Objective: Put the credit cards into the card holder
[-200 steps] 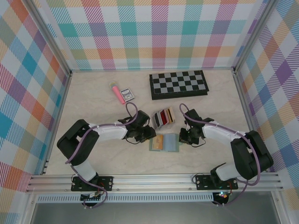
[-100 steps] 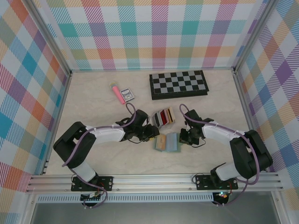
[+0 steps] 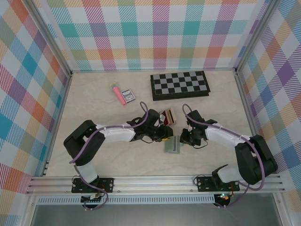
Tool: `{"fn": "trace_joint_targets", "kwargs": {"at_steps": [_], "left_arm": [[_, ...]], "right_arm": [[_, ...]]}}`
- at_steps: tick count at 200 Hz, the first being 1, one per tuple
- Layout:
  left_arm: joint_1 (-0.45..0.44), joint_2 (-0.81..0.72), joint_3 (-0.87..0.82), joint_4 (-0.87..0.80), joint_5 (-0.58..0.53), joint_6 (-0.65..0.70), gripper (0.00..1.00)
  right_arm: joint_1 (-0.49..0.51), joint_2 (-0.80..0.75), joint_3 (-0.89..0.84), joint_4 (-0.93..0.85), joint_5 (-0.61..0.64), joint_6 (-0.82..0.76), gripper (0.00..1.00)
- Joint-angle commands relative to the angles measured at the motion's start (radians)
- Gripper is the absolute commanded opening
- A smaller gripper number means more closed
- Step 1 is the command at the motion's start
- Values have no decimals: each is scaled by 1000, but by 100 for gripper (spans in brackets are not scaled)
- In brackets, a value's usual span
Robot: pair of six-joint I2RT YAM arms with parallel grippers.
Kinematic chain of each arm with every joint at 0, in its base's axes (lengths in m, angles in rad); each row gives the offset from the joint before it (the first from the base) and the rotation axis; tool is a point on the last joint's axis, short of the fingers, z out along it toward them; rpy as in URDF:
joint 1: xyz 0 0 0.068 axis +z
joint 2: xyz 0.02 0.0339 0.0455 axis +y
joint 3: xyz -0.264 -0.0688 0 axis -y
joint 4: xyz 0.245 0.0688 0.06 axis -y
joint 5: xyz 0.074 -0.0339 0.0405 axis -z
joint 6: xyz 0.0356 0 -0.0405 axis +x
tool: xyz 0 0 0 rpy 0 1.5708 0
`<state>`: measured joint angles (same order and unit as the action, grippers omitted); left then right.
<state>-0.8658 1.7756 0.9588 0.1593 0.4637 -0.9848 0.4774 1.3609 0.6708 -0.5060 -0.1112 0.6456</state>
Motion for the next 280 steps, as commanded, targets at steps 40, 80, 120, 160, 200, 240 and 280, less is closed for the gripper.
{"fn": "trace_joint_targets", "kwargs": {"at_steps": [40,80,120,160,200,240,280], "left_arm": [[-24,69,28,16,-15,-41,34],[-24,48,39,-56,-36,0,34],[-24,38,36,-69,-45,9,34],[-26,-41,53,-220,-130,98,37],[-26,-114,67,-398,-241,200,44],[-32,-48,91,-398,-195,219,44],[-59,47,140,-376,-165,220,44]], "right_arm": [[-29,-122,15,-126,14,-27,23],[-29,-114,12,-118,-9,-24,18],[-30,-127,12,-118,-31,-26,7],[-29,-143,23,-124,-35,-25,2],[-30,-155,32,-124,-48,-24,2],[-29,-152,34,-124,-49,-20,2],[-29,-155,32,-112,-73,-20,2]]}}
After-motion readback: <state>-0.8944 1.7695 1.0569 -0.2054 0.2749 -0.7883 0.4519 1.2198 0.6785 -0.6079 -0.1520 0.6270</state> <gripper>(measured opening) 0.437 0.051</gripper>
